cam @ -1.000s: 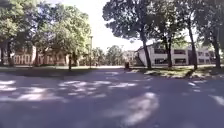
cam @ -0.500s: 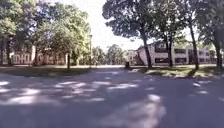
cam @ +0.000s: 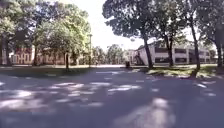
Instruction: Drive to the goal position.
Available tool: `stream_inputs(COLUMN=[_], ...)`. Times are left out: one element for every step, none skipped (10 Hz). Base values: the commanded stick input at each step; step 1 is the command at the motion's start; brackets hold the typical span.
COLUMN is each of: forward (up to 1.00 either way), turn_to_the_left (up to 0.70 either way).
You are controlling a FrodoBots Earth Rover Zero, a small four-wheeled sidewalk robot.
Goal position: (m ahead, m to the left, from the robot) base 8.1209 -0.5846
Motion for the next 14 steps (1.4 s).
stream_inputs(forward=[0.45,0.45,0.45,0.45,0.45,0.45,0.45,0.45,0.45,0.45,0.45,0.45,0.45,0.45], turn_to_the_left=[0.0,0.0,0.0,0.0,0.0,0.0,0.0,0.0,0.0,0.0,0.0,0.0,0.0,0.0])
